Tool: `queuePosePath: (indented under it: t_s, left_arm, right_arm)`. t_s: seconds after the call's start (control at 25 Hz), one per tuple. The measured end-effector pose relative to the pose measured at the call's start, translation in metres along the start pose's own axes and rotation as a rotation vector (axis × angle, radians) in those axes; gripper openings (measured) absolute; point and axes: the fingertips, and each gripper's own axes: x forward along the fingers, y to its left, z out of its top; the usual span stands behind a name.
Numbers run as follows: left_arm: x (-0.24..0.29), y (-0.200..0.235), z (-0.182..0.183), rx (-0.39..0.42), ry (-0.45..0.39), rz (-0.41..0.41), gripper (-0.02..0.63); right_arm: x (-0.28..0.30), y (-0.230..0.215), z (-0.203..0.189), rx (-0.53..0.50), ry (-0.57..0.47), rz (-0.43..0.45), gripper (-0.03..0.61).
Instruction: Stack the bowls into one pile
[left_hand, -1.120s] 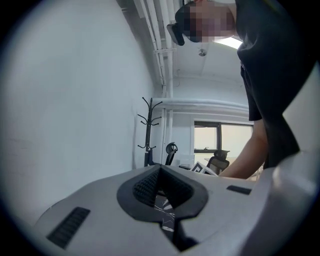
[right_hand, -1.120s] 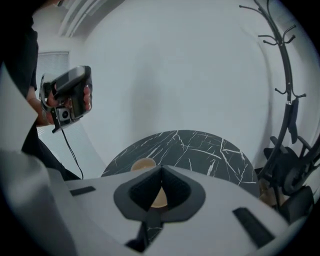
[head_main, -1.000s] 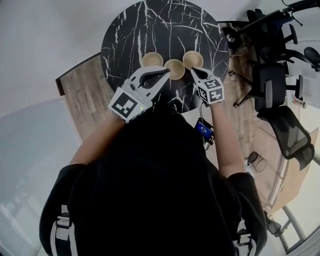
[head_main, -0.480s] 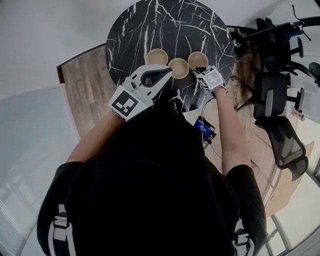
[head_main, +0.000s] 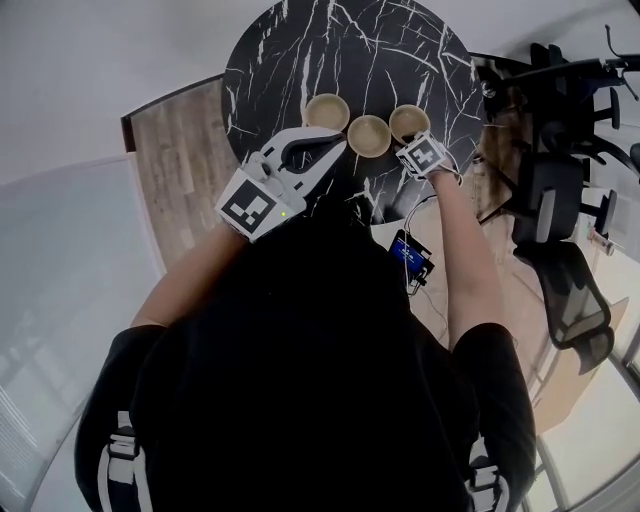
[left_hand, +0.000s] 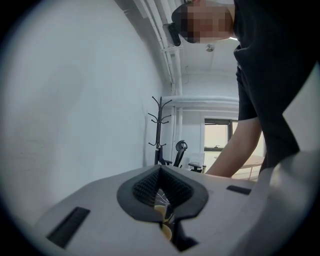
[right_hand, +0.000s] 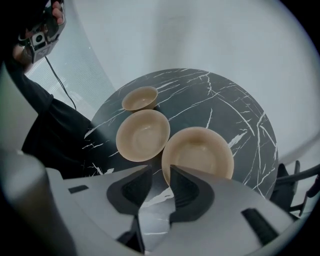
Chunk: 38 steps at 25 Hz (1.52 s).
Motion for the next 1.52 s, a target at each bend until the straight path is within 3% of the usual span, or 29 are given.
queuePosePath:
  t_s: [0.32, 1.2, 1.52]
  left_arm:
    - [-0.012, 0.006, -0.005, -0.015, 0.019, 0.007, 0.003]
    - [-0.004, 0.010, 0.000, -0.009, -0.002, -0.072, 0.003]
    - [-0.002, 0.012, 0.005, 0.003, -0.016, -0.124, 0.003]
  right_arm:
    - [0.018, -0.006, -0.003, -0.034, 0.073, -0.055, 0.041]
    - [-0.019, -0.019, 0.014, 0.028, 0.005, -0.102, 0.006]
    - [-0.040, 0.001, 0.040, -0.033, -0.045, -0.130, 0.006]
